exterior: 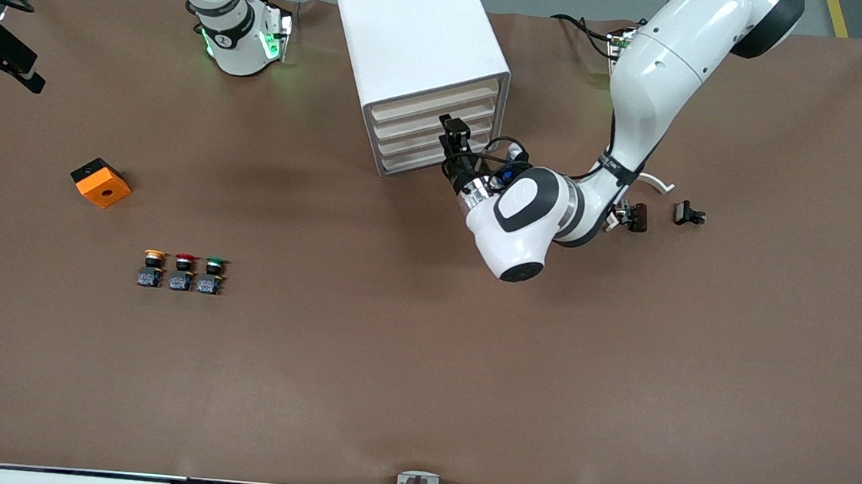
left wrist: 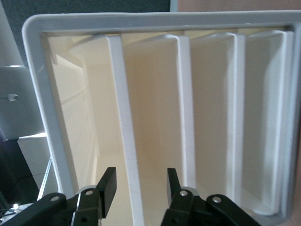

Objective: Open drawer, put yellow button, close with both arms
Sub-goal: 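Grasp the drawer front with the left gripper, then pull the drawer open with the left gripper while the right gripper reaches the button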

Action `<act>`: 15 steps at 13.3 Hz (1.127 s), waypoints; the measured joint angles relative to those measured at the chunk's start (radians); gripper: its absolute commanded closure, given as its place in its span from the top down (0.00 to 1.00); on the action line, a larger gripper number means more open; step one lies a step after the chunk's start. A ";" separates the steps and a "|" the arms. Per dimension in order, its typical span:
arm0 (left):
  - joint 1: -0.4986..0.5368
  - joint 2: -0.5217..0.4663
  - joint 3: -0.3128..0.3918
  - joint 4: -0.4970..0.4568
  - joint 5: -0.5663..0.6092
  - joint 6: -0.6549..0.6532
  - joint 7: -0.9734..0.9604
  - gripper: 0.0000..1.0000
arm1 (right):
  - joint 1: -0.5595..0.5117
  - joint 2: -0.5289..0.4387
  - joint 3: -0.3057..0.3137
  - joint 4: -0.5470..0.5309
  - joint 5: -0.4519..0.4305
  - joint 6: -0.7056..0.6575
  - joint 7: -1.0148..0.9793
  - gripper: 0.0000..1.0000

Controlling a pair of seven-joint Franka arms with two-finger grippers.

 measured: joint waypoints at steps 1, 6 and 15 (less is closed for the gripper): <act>-0.006 0.000 0.000 0.000 -0.001 -0.010 -0.007 0.50 | -0.006 0.009 -0.001 0.000 0.000 0.000 0.000 1.00; -0.053 0.018 0.000 -0.002 -0.023 -0.026 -0.048 0.26 | -0.008 0.124 0.004 0.011 0.000 0.034 -0.016 1.00; -0.048 0.037 0.027 0.008 -0.060 -0.032 -0.089 0.00 | -0.004 0.277 0.007 0.031 -0.009 0.102 -0.044 1.00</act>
